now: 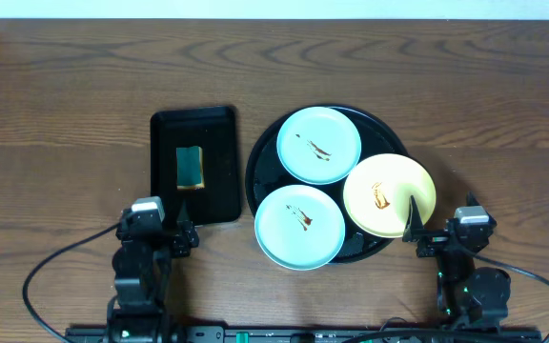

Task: Clean dirty plates on tray and stack at the side

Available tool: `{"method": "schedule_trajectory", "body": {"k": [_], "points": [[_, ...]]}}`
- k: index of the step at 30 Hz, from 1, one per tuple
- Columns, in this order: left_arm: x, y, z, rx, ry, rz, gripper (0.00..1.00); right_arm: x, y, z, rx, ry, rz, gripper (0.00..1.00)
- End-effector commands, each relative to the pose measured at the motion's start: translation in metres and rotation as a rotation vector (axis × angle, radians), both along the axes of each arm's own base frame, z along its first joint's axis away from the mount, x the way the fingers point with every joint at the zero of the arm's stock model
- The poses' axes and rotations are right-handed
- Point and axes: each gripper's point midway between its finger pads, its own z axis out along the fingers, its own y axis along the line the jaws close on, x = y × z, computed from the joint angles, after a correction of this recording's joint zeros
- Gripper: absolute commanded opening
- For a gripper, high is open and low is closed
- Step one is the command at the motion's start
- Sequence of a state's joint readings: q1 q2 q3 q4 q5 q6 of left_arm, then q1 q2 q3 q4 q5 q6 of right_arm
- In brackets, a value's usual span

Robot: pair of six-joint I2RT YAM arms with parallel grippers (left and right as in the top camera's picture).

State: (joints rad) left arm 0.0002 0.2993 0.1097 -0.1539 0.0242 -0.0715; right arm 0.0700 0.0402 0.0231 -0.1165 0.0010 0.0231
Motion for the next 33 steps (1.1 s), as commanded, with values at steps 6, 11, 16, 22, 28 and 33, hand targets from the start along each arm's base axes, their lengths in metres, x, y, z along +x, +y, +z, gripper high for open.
{"method": "schedule_trajectory", "body": {"k": [6,11,16,22,28,33], "points": [[0.016,-0.013,0.050,-0.054,0.050,-0.060,0.85,-0.002,-0.002,0.014,0.060,0.139,-0.030,0.99],[0.016,-0.014,0.055,-0.062,0.150,-0.065,0.85,0.004,-0.001,0.022,0.052,0.239,-0.030,0.99],[0.014,-0.020,0.063,-0.083,0.227,-0.092,0.85,0.015,0.007,0.023,0.054,0.364,0.006,0.99],[0.009,-0.020,0.071,-0.085,0.266,-0.091,0.85,0.024,0.010,0.015,0.044,0.558,0.011,0.99],[0.007,-0.020,0.068,-0.085,0.281,-0.091,0.85,0.030,0.011,0.009,0.024,0.714,0.010,0.99],[0.007,-0.020,0.068,-0.085,0.282,-0.091,0.85,0.036,0.012,0.004,0.021,0.776,0.011,0.99]]}}
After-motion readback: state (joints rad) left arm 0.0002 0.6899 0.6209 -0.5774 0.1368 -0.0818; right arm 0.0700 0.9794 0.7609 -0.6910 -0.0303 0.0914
